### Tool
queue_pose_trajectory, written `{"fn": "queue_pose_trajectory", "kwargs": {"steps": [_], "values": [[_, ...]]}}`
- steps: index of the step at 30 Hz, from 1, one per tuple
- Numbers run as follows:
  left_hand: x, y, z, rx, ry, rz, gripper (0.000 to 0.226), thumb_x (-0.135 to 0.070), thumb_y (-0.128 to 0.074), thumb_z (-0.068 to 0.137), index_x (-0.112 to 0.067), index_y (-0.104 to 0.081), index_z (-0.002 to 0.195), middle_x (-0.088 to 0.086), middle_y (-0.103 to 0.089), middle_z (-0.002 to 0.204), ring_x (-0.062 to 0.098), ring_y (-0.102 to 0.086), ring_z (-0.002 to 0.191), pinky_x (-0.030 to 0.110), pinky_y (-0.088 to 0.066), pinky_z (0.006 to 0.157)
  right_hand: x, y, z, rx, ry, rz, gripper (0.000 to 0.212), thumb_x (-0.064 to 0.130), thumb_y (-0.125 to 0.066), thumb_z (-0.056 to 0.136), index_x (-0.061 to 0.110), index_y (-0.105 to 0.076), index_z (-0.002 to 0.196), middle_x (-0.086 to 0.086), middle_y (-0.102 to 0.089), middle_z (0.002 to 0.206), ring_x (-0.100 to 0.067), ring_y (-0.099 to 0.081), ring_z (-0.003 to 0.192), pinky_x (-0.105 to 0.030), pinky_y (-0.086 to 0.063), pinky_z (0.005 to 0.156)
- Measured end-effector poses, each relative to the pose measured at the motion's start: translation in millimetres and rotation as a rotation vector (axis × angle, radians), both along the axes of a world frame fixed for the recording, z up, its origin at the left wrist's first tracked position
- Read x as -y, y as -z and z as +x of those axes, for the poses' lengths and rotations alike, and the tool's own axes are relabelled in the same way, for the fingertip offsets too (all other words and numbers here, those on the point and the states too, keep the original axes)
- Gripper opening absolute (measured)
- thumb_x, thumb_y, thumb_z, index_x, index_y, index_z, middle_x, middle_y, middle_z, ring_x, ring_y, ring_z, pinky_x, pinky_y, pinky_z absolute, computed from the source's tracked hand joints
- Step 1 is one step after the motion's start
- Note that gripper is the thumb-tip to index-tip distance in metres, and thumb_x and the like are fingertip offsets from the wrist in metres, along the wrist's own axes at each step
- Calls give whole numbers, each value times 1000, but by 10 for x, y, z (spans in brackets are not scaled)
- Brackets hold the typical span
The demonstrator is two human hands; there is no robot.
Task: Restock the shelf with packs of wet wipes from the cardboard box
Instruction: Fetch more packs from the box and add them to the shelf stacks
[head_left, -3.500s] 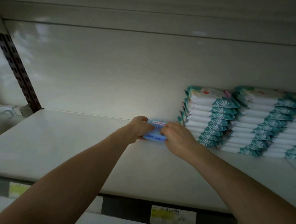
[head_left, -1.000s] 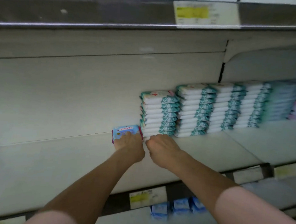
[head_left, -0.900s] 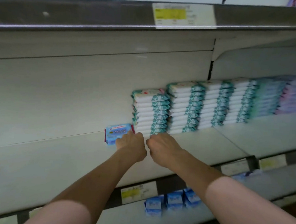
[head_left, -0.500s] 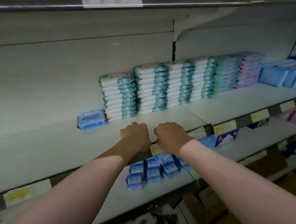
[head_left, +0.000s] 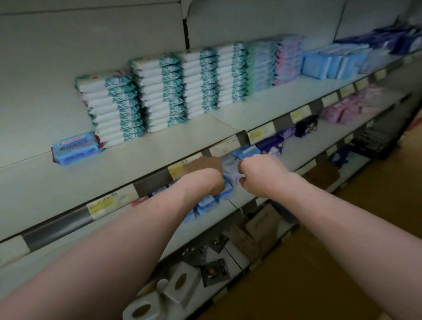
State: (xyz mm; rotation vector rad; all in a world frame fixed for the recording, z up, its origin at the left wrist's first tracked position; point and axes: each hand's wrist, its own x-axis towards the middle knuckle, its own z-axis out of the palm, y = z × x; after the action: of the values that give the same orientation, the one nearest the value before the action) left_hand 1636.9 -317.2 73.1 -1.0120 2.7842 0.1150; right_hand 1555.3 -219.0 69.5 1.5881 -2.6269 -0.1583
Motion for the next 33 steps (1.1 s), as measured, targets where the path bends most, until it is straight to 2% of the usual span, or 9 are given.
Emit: {"fn": "queue_pose_trajectory", "kwargs": {"steps": [2,5,8,12,14,18,24,28,33], "values": [[-145,31,-17,5,71,29,37,-23,-59,88,-13,-51,123,8,-59,118,25,-59,103,33,-45,73,-195,38,46,20,77,21,10,21,-45,97,15,-53,97,-11,-62,112,-30,-58,102,-32,-36,71],[-386,129,18,-16,192,71,20,-18,-57,89,-10,-52,106,10,-60,108,25,-57,92,34,-43,69,-489,145,163,40,191,44,26,22,-45,96,14,-58,117,-11,-61,117,-29,-58,109,-32,-39,75],[-689,278,47,-1,291,66,30,-20,-58,88,-11,-54,117,11,-60,118,29,-58,105,35,-41,71,-855,254,318,85,286,55,29,26,-47,96,15,-58,121,-12,-61,120,-30,-58,111,-34,-46,84],[-1208,454,45,-7,412,74,32,-23,-56,90,-13,-56,121,10,-59,120,30,-57,112,37,-44,78,-1428,438,489,156,411,66,26,22,-48,95,15,-60,117,-10,-63,113,-29,-61,103,-35,-48,79],[-1502,525,36,11,485,89,31,-22,-55,89,-13,-57,118,9,-60,114,30,-59,105,38,-46,81,-1734,519,561,181,493,81,22,23,-49,94,16,-61,111,-8,-64,108,-28,-61,97,-34,-48,75],[-2105,653,32,50,650,111,24,-20,-58,89,-14,-59,112,4,-57,90,23,-57,83,34,-46,69,-2387,657,701,242,652,91,21,24,-50,93,16,-62,109,-8,-63,105,-28,-60,96,-33,-47,73],[-3088,878,-44,147,854,185,38,-22,-59,91,-16,-56,128,3,-62,110,21,-59,90,30,-46,68,-3422,930,832,329,883,60,25,26,-54,90,15,-64,110,-12,-63,118,-32,-58,110,-30,-44,78],[-3774,1052,-102,208,968,229,43,-25,-60,90,-15,-53,131,5,-60,123,26,-60,108,36,-52,88,-4135,1138,886,379,1000,38,28,28,-56,88,16,-66,111,-14,-64,120,-31,-59,113,-33,-48,89],[-4595,1323,-231,288,1097,197,49,-29,-60,87,-11,-53,132,11,-58,130,29,-57,117,35,-50,93,-5029,1451,905,469,1130,29,29,22,-55,86,13,-67,111,-14,-64,117,-31,-61,109,-32,-48,85]]}}
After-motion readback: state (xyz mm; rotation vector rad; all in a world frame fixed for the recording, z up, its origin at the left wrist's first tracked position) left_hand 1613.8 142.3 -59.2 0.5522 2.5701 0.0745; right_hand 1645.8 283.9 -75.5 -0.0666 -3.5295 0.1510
